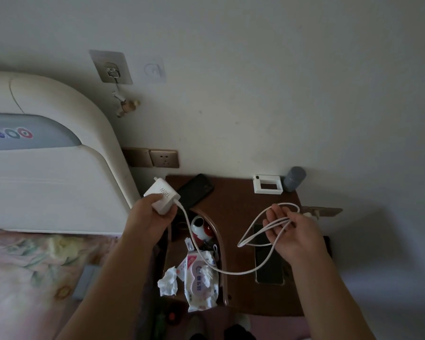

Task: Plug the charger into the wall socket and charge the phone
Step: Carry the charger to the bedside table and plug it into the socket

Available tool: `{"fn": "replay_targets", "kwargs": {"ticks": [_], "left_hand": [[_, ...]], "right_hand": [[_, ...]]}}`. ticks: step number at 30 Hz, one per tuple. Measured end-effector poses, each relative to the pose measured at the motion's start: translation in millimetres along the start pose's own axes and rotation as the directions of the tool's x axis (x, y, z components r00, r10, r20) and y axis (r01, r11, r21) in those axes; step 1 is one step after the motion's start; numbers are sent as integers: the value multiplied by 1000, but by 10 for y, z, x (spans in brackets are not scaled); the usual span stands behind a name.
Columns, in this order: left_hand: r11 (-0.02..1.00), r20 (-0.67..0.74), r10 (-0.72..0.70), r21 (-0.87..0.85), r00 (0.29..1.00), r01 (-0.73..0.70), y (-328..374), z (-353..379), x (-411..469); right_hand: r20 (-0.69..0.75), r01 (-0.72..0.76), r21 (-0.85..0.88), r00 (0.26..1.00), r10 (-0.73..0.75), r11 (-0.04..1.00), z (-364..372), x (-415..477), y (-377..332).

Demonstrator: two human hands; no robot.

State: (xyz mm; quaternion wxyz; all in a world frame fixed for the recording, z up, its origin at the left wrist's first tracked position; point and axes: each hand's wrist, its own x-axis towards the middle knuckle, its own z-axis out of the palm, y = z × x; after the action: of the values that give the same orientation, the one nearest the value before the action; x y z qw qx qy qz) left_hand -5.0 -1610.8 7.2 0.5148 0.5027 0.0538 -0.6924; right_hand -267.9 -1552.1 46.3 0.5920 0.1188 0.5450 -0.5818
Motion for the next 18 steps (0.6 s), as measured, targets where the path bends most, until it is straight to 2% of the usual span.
{"fn": "replay_targets", "kwargs": {"ticks": [3,7,10,18], "left_hand": [[1000,-55,5,1,998,-5,-14,71,24],[987,0,31,155,1000,-31,-55,183,97],[977,28,46,207,999,-51,-73,234,177],[983,85,17,180,996,-32,50,247,494]], "right_hand": [[2,-24,-25,1000,24,999,47,39,-16],[6,-34,-45,999,34,998,79,80,-12],[5,-37,-66,999,38,997,103,111,3],[-5,-8,-102,1000,7,995,133,207,82]]}}
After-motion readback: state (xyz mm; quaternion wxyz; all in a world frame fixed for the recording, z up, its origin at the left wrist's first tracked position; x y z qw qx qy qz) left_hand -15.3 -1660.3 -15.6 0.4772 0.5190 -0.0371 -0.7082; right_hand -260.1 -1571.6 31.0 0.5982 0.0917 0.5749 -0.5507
